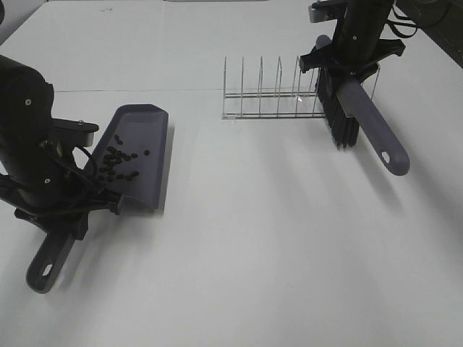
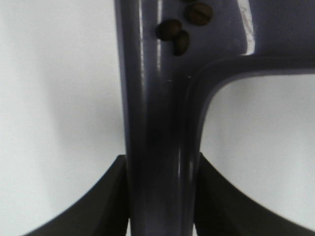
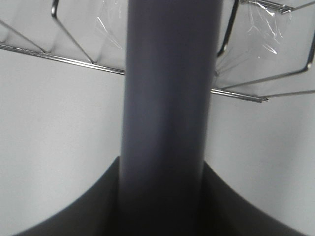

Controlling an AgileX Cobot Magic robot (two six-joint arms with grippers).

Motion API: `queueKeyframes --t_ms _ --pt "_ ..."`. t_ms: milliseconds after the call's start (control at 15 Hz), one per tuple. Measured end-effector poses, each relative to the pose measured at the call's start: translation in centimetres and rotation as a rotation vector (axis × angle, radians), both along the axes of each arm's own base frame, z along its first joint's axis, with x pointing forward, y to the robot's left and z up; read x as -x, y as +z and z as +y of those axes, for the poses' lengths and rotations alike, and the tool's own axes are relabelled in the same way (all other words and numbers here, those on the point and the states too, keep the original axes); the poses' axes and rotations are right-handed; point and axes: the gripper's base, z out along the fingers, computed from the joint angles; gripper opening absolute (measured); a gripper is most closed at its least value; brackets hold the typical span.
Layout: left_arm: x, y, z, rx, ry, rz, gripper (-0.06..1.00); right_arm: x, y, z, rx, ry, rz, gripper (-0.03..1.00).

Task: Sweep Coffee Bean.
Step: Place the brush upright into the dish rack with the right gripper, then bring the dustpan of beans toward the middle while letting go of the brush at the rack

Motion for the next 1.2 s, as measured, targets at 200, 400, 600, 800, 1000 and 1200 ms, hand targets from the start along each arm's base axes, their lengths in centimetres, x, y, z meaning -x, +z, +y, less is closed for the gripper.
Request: queueKeyframes --t_ms 200,400,600,800,1000,1200 --pt "0.0 0.0 0.0 0.000 -0.004 0.000 0.35 -0.3 -2.0 -0.2 0.017 -0.002 0.036 0.30" --pt "0.0 0.0 0.0 0.000 -0.007 0.000 0.35 -0.3 -2.0 -0.3 0.014 -0.012 0.035 0.30" --pt "0.0 0.0 0.0 0.000 -0.007 0.000 0.35 -0.3 -2.0 -0.3 0.011 -0.023 0.035 0.30" --pt "0.0 0.0 0.0 0.000 -0.007 0.000 0.35 -0.4 -1.5 -0.1 -0.005 -0.029 0.028 0.63" --pt "0.0 0.0 0.0 0.000 -0.007 0.000 0.35 -0.9 0.6 0.1 -0.017 -0.026 -0.035 0.79" --pt "0.0 0.0 0.0 -0.001 -0.008 0.000 0.35 -0.9 2.9 0.2 -0.039 -0.027 -0.092 0.81"
